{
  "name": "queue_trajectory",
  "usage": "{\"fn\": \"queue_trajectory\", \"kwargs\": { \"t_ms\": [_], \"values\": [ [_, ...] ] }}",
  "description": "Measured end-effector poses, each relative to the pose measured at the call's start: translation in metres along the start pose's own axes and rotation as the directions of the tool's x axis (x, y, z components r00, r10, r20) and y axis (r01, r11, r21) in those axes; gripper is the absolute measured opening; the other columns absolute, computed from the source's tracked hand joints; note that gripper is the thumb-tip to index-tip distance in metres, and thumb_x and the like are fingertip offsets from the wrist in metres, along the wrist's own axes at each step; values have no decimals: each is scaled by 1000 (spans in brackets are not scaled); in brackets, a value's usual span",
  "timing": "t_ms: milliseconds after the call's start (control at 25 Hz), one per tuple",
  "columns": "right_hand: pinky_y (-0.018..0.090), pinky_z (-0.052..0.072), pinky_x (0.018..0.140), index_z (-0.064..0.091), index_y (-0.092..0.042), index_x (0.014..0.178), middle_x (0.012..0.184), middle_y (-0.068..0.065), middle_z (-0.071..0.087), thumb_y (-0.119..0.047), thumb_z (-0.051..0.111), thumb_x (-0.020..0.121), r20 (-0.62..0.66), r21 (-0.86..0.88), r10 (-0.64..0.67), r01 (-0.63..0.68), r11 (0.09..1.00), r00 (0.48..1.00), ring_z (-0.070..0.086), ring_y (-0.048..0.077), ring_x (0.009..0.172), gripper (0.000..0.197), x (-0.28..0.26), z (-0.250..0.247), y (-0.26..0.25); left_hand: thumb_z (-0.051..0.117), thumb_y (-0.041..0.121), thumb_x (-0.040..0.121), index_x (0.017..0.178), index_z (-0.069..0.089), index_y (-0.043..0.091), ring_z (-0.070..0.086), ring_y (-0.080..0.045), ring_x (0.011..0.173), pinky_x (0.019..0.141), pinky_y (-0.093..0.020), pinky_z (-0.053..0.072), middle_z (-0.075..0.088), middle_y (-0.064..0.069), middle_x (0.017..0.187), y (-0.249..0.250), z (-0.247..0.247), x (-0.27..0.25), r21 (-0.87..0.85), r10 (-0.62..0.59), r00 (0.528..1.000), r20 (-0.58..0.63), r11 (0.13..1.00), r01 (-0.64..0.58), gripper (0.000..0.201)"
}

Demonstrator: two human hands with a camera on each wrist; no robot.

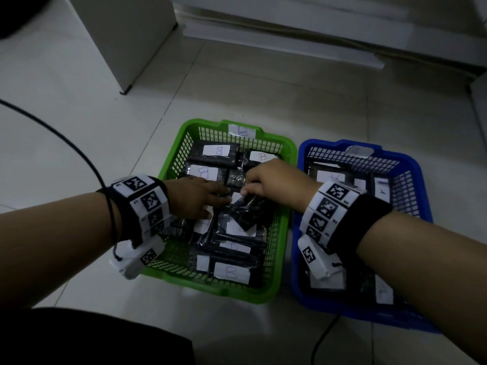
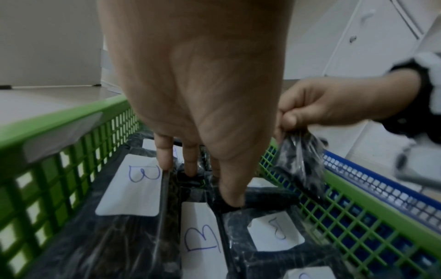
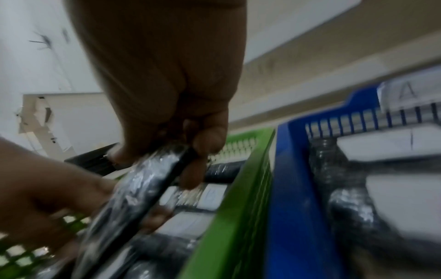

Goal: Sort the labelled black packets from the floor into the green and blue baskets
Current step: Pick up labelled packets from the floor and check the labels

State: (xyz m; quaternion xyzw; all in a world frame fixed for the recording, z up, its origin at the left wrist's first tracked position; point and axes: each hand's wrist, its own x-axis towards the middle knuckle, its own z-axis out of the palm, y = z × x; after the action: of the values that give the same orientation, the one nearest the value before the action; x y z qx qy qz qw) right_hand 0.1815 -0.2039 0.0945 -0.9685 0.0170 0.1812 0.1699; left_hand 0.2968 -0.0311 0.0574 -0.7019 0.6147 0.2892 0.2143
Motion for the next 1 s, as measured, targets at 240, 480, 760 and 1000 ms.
{"fn": "queue_trajectory", "kwargs": {
  "t_ms": [240, 480, 760, 1000],
  "values": [
    [24, 39, 60, 63, -13, 95, 98, 4, 65, 1, 50, 87, 26, 77, 99, -100, 992, 995, 61, 21, 91, 20, -1, 47, -18, 63, 27, 85, 106, 64, 22, 59, -13, 97, 90, -31, 48, 60, 2, 111, -4, -4, -19, -311, 9, 960, -280, 945, -99, 21],
    [30, 47, 71, 67, -14, 94, 97, 4, 63, -38, 68, 83, 115, 60, -4, -3, 998, 993, 59, 21, 92, 26, -11, 51, -37, 78, 45, 69, 99, 69, 27, 56, 7, 68, 64, 2, 37, 72, 12, 90, 15, 6, -27, -386, 134, 989, 59, 917, -101, 37],
    [24, 42, 61, 54, -20, 90, 70, -12, 50, -30, 77, 75, 402, 117, -97, 54, 992, 910, 51, 10, 70, 29, -15, 62, -49, 75, 35, 76, 105, 62, 22, 57, -4, 81, 62, 0, 35, 69, 6, 100, 15, 21, -24, -387, 98, 995, 35, 919, -77, 34],
    [25, 46, 62, 54, -18, 101, 80, -6, 56, -22, 70, 83, 417, 316, -68, -74, 946, 906, 51, 7, 66, 24, -5, 35, -37, 61, 26, 88, 116, 60, 23, 55, -9, 85, 77, -19, 41, 65, 6, 99, 2, 9, -33, -347, 4, 1000, -1, 938, -4, 29]
  ]
}}
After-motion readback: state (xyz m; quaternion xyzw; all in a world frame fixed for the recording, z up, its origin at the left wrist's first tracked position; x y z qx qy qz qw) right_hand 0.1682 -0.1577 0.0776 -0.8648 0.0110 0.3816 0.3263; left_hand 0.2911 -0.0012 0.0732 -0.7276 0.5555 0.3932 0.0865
